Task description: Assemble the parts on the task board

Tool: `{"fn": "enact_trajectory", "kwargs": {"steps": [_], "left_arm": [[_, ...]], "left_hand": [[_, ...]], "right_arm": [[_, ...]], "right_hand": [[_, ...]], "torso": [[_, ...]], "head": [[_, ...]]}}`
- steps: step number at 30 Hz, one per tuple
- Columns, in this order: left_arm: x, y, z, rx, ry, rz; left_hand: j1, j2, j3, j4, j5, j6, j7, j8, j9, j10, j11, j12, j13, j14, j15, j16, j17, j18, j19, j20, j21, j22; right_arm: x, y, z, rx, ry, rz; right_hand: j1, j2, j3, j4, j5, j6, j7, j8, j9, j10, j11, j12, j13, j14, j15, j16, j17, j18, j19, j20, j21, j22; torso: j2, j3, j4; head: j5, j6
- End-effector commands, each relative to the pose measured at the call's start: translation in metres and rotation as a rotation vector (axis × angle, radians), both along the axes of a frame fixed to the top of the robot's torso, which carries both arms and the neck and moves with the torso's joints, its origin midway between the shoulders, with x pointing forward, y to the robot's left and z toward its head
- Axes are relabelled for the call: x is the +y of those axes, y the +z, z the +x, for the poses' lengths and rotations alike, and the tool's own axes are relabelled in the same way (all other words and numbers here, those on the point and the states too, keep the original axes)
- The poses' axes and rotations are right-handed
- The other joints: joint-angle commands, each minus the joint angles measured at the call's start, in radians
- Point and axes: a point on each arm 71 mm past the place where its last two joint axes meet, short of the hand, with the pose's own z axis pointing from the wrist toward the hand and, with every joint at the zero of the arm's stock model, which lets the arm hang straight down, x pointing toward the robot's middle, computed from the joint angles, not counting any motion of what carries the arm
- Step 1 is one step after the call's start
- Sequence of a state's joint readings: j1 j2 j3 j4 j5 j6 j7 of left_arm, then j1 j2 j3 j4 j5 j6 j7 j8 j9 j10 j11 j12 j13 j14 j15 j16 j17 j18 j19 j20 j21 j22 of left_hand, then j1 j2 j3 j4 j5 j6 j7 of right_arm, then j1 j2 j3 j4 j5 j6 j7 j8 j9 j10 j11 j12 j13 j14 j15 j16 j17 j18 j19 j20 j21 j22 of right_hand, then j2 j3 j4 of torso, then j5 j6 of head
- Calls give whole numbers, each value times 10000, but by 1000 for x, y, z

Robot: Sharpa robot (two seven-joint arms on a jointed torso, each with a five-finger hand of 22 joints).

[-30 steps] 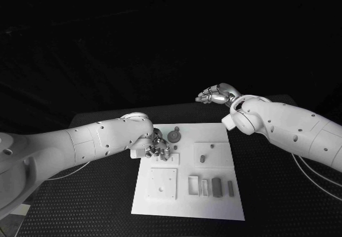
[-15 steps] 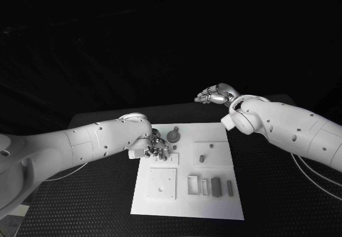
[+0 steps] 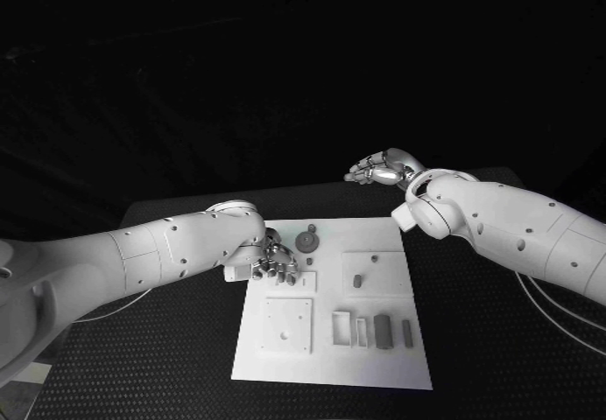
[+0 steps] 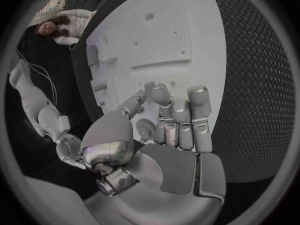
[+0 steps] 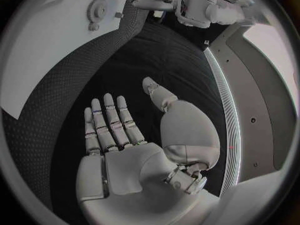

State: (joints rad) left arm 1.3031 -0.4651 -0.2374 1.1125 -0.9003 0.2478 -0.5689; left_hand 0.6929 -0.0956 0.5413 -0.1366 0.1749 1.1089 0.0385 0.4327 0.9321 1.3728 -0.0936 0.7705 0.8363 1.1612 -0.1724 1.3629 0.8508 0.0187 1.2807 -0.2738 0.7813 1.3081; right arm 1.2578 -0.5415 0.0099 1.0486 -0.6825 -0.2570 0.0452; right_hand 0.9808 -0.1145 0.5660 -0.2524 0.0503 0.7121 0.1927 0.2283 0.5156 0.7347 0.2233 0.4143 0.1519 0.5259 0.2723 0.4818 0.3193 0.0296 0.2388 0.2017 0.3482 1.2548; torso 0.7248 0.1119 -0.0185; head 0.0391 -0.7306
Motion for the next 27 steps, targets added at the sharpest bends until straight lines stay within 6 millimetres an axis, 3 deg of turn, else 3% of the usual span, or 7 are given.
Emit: {"fn": "enact_trajectory", "kwargs": {"steps": [1,5,8,13,21,26,27], "left_arm": [[0,0,0,-83,-6,-77],[3,1,0,-92,130,-215],[5,1,-1,-30,382,-446],[4,1,-2,98,258,-503],[3,2,-4,45,353,-771],[16,7,-2,-148,656,-890],[18,15,2,-212,815,-1131]], "left_hand": [[9,-232,23,211,-647,1028,-524,-67,31,-271,-153,69,-29,-343,-294,61,-42,529,-103,-22,-64,130],[-5,-518,57,506,-1195,1024,-528,-83,62,-286,-160,93,-55,-364,-307,88,-82,549,-106,-23,-87,130],[-16,-588,58,576,-1224,1017,-525,-88,70,-297,-158,93,-62,-372,-309,91,-90,553,-108,-23,-93,129],[167,-277,42,529,-1172,993,-515,-97,99,-321,-153,106,-73,-395,-313,111,-109,560,-121,-19,-86,148],[208,-212,-35,477,-1172,948,-497,-124,104,-370,-140,95,-88,-435,-305,100,-129,556,-161,-10,-101,152],[296,-204,-114,382,-1171,802,-436,-216,81,-526,-107,28,-135,-549,-283,29,-188,551,-270,2,-172,137],[344,-194,-142,341,-1168,717,-394,-281,49,-623,-75,-26,-177,-629,-256,-32,-235,541,-341,13,-235,119]], "right_arm": [[1,0,0,-3,125,-67],[0,-1,-1,0,125,-66],[0,-1,-1,6,118,-70],[0,-1,-1,14,130,-70],[0,-2,-1,24,124,-72],[-3,-2,0,33,83,-89],[-5,-2,0,30,44,-101]], "right_hand": [[44,41,-51,6,-19,-65,458,39,-17,-44,52,-52,-19,-91,-6,-59,-13,-116,-63,11,-69,13],[43,44,-53,8,-19,-66,459,41,-20,-45,53,-52,-25,-96,-4,-59,-14,-117,-69,12,-72,17],[42,45,-54,9,-19,-67,459,42,-21,-45,54,-52,-28,-98,-3,-58,-15,-118,-72,14,-73,20],[42,47,-55,9,-19,-68,460,43,-23,-45,54,-51,-32,-102,-2,-57,-16,-119,-76,15,-75,24],[40,54,-58,13,-19,-68,460,47,-28,-42,54,-49,-43,-109,0,-54,-18,-122,-86,18,-80,34],[38,57,-59,16,-19,-69,460,49,-30,-42,54,-48,-47,-111,1,-53,-18,-122,-89,19,-81,38],[38,58,-59,16,-19,-69,459,49,-30,-42,54,-48,-48,-111,1,-52,-18,-122,-89,19,-81,39]], "torso": [[4,-4,0],[1,-6,1],[3,-5,8],[1,-1,9],[3,-3,2],[-8,-3,-1],[-9,-4,1]], "head": [[-4,-2],[1,7],[-8,3],[-6,-2],[-6,26],[-24,154],[-30,191]]}}
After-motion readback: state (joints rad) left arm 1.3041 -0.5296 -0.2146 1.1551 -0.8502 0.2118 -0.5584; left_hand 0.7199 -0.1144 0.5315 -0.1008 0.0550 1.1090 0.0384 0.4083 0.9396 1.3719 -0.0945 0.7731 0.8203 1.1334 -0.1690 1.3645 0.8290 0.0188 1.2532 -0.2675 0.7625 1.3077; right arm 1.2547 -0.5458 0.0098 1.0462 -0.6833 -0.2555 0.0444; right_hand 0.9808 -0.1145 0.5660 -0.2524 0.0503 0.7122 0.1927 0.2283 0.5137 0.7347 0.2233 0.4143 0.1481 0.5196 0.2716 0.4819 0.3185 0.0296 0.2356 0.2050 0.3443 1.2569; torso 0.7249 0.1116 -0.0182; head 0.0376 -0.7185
